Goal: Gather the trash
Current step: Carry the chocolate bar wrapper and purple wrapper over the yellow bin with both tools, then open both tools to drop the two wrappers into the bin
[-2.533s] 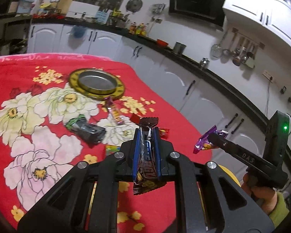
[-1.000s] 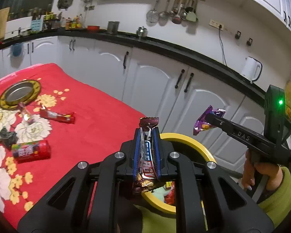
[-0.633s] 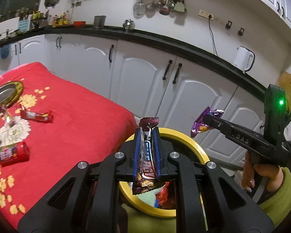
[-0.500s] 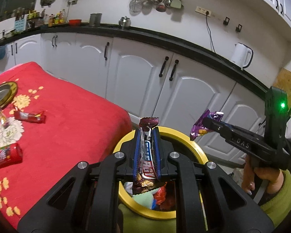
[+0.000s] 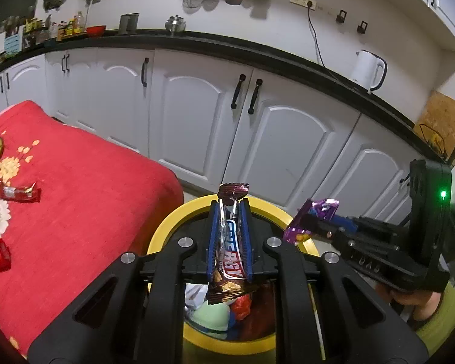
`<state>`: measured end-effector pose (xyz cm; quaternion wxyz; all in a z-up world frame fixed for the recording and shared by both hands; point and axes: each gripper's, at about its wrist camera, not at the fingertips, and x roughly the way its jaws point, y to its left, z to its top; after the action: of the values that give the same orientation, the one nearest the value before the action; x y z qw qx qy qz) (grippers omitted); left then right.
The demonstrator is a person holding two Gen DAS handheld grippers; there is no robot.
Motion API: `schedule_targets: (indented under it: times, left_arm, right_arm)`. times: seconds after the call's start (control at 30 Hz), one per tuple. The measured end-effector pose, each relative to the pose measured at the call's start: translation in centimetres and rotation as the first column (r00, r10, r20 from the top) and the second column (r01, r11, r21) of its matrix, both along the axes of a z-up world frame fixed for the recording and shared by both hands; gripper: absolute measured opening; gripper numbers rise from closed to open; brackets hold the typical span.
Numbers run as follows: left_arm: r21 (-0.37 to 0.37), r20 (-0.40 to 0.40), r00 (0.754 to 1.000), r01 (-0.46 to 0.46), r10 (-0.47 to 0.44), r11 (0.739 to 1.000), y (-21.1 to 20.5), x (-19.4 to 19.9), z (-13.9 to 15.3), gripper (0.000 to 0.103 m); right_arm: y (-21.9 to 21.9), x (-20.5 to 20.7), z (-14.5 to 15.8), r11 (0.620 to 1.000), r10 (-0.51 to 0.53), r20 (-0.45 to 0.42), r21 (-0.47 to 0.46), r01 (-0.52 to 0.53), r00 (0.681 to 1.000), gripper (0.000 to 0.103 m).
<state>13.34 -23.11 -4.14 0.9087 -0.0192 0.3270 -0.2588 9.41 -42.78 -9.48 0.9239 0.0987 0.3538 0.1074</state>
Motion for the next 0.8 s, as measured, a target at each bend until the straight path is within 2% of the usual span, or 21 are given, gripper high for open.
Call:
schedule_targets:
  times: [0.23,0.4,0.57,0.8]
  left_arm:
    - [0.009,-0.011,1.0,0.018,-0.018,1.0,-0.9,0.5,-0.3,0.009]
    - [0.01,-0.021,0.999,0.024,-0.024,1.0,-1.3,0.8,-0.5,0.012]
    - [0.008,-0.025,1.0,0.017,-0.016,1.0,-1.2,0.9,-0.5,0.033]
    - [-0.004,-0.024,1.0,-0.015,0.015,1.0,-0.6,0.7,-0.2,0.054]
  right_arm:
    - [0.3,-0.4,-1.1,1.0,0.019,-0.04,0.003,-0.019,0.999,0.027]
    - [0.3,-0.3,-1.5,1.0,0.024,-0.056,0.006,-0.024,0.998,0.033]
    - [0.4,-0.4,-1.7,1.0,0.026,-0.065,0.008,-0.026,0.998,0.041]
    - [0.4,-0.6,-1.5,1.0,0.017,-0.059,0.006,-0.016,0.998,0.052]
